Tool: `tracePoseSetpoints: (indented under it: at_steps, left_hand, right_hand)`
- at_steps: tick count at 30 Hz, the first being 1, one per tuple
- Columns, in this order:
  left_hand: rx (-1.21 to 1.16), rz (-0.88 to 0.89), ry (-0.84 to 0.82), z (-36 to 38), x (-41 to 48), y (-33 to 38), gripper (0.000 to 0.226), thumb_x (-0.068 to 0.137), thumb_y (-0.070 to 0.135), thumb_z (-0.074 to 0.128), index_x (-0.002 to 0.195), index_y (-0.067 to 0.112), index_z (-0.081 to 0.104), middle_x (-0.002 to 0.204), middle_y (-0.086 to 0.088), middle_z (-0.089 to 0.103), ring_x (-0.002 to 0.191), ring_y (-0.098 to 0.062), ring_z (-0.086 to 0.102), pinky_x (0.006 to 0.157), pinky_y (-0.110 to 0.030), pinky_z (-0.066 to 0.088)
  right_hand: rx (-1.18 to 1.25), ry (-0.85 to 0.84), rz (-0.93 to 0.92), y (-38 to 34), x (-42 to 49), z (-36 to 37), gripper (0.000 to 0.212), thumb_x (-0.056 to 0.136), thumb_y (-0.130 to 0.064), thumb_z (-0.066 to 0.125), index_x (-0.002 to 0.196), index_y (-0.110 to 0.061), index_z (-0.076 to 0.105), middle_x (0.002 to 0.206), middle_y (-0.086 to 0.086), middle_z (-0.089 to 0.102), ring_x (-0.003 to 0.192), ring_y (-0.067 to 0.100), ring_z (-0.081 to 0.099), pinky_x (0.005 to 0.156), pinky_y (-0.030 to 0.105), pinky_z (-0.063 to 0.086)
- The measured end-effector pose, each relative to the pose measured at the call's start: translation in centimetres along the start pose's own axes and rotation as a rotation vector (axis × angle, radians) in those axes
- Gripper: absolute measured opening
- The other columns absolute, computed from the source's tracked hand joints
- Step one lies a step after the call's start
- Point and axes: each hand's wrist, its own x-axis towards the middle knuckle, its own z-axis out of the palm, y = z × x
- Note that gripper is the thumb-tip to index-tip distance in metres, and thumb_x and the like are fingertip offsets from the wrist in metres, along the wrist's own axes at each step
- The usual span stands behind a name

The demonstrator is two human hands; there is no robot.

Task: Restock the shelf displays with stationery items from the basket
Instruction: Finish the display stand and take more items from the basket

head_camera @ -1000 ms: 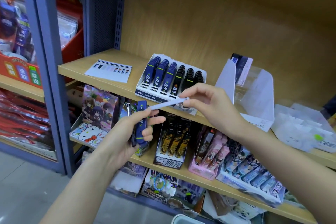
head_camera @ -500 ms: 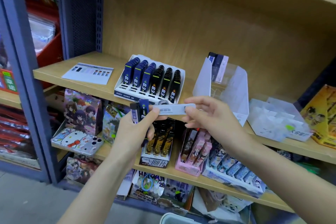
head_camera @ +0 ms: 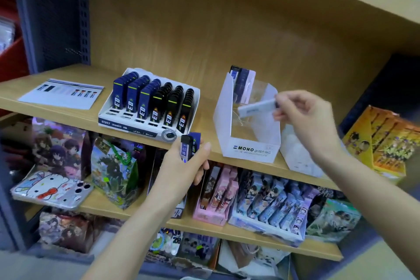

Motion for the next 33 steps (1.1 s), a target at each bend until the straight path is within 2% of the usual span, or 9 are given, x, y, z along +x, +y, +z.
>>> tracePoseSetpoints:
  at_steps: [2,5,8,11,15,23,28,31,33]
  left_hand:
    - [0.046,-0.016,-0.007,0.4,0.6,-0.3,0.025,0.096,0.030,0.050,0.090,0.006,0.045,0.048,0.008,0.048,0.045,-0.010,0.040,0.050,-0.018,0.039]
    - [0.037,-0.044,0.021,0.9,1.3,-0.6,0.021,0.099,0.026,0.044,0.090,0.007,0.043,0.049,0.006,0.049,0.047,-0.012,0.043,0.054,-0.019,0.042]
    - [-0.013,-0.038,0.011,1.1,1.7,-0.8,0.018,0.100,0.018,0.040,0.101,0.000,0.044,0.054,0.005,0.053,0.045,-0.010,0.046,0.048,-0.015,0.042]
    - [-0.009,-0.015,-0.009,1.1,2.1,-1.1,0.026,0.101,0.019,0.040,0.105,-0.006,0.046,0.051,0.005,0.055,0.046,-0.010,0.048,0.048,-0.013,0.041]
    - [-0.034,0.003,-0.009,1.1,2.5,-1.2,0.021,0.100,0.018,0.041,0.101,-0.003,0.046,0.052,0.004,0.056,0.046,-0.010,0.048,0.047,-0.014,0.041]
    - [-0.051,0.019,-0.024,1.2,2.7,-1.7,0.023,0.099,0.018,0.044,0.103,-0.005,0.047,0.055,0.002,0.057,0.047,-0.012,0.049,0.049,-0.014,0.043]
    - [-0.082,0.020,-0.027,1.2,2.6,-1.7,0.012,0.096,0.019,0.048,0.097,0.007,0.049,0.066,0.001,0.065,0.052,-0.016,0.054,0.054,-0.021,0.049]
    - [-0.114,0.013,-0.024,1.1,2.6,-1.6,0.010,0.094,0.019,0.051,0.098,0.010,0.052,0.072,-0.001,0.069,0.054,-0.018,0.057,0.054,-0.023,0.050]
    - [-0.127,0.009,-0.016,1.0,2.7,-1.5,0.008,0.094,0.019,0.052,0.098,0.013,0.054,0.076,-0.004,0.070,0.056,-0.019,0.058,0.056,-0.025,0.052]
  right_hand:
    - [-0.101,0.108,-0.097,0.6,2.9,-0.7,0.008,0.089,-0.007,0.060,0.095,-0.008,0.065,0.075,-0.002,0.066,0.056,-0.003,0.062,0.063,0.012,0.051]
    - [-0.204,0.178,-0.185,1.7,6.7,-0.5,0.014,0.088,-0.004,0.057,0.095,-0.014,0.063,0.079,-0.001,0.064,0.060,0.003,0.063,0.072,0.020,0.055]
    - [-0.305,0.158,-0.238,2.6,9.5,0.6,0.017,0.090,-0.001,0.052,0.101,-0.008,0.064,0.082,0.008,0.063,0.068,0.014,0.062,0.073,0.022,0.053]
    - [-0.462,0.065,-0.273,3.4,11.3,1.5,0.020,0.091,-0.001,0.050,0.104,-0.003,0.065,0.086,0.013,0.064,0.081,0.028,0.064,0.080,0.034,0.051]
    - [-0.537,-0.101,-0.246,3.7,12.1,1.9,0.021,0.090,0.001,0.049,0.101,-0.003,0.066,0.090,0.024,0.066,0.071,0.023,0.056,0.072,0.030,0.046]
    - [-0.640,-0.277,-0.244,3.4,12.9,1.0,0.019,0.091,0.001,0.053,0.103,-0.004,0.066,0.088,0.014,0.063,0.072,0.018,0.059,0.066,0.009,0.044]
    - [-0.597,-0.201,-0.217,4.3,13.7,2.1,0.017,0.086,-0.003,0.063,0.098,-0.015,0.060,0.090,0.009,0.063,0.072,0.017,0.060,0.063,0.016,0.045]
    - [-0.674,-0.159,-0.234,4.8,14.1,2.5,0.022,0.084,-0.006,0.066,0.105,-0.011,0.063,0.094,0.005,0.060,0.077,0.016,0.056,0.067,0.022,0.039]
    - [-0.674,-0.145,-0.231,5.2,14.3,2.8,0.026,0.083,-0.006,0.066,0.109,-0.009,0.064,0.099,0.010,0.064,0.080,0.018,0.059,0.071,0.024,0.043]
